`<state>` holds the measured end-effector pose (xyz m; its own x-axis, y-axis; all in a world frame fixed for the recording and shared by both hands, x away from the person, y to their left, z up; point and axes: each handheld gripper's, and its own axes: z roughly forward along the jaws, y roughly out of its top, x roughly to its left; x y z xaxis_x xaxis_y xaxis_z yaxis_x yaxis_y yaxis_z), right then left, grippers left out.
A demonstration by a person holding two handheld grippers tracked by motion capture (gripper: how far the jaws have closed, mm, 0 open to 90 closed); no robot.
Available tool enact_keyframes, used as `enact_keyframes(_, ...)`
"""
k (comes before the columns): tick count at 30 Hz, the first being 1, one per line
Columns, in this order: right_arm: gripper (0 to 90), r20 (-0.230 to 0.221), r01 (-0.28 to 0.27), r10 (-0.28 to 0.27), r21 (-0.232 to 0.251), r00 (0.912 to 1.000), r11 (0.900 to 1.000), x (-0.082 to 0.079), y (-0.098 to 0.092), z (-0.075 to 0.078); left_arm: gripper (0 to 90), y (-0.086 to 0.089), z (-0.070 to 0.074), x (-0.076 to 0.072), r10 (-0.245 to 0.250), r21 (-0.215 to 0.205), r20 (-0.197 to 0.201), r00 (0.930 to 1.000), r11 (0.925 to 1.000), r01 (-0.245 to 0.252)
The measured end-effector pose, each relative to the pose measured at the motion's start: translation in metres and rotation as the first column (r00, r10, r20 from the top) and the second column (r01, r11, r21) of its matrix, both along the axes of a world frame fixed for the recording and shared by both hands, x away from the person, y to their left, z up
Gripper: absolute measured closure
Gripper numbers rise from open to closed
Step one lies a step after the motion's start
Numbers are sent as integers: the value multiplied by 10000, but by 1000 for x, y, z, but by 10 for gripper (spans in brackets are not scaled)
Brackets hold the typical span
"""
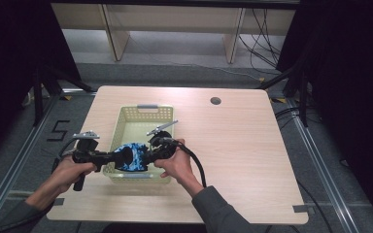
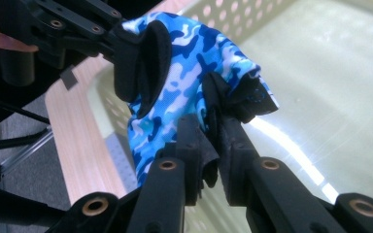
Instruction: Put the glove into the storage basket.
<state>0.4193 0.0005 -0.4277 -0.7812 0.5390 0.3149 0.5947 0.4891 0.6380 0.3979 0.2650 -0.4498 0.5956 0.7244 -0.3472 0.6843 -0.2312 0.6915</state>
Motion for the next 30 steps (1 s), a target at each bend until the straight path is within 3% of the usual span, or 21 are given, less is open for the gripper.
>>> enact_keyframes(4,812,-242,105,-107,-106,9996,9999,5,7,-8,812,3,-5,3,135,199,-125,9998,9997,-133)
enact_keyframes(6,811,-635,286,-314,-447,9975,9986,4,10,-9,813,4,-6,3,62,209,-212,9998,9998,-58)
enact_keyframes(7,811,-479,119,-137,-387,9988,9992,6,11,-12,813,3,-6,3,98,208,-205,9997,9997,-94)
enact_keyframes(12,812,-615,84,-133,-791,9980,9968,8,15,-19,787,2,-2,3,72,315,-134,9999,9995,-67)
enact_keyframes(14,811,-723,17,-79,-850,9974,9964,9,15,-21,752,2,1,3,19,258,-93,10000,9997,-17)
enact_keyframes(17,813,-912,-6,-93,-1073,9958,9942,10,15,-25,676,0,9,1,25,673,179,9998,9977,-37)
enact_keyframes(22,813,-1043,70,-211,-1336,9943,9910,11,15,-31,616,0,14,-2,-175,717,53,9998,9973,171)
enact_keyframes(27,809,-1063,99,-247,-1375,9940,9905,11,13,-34,557,7,18,-3,65,738,17,10000,9973,-67)
enact_keyframes(30,803,-1058,-6,-144,-1409,9943,9900,11,14,-34,554,10,19,-4,190,478,29,9998,9987,-191)
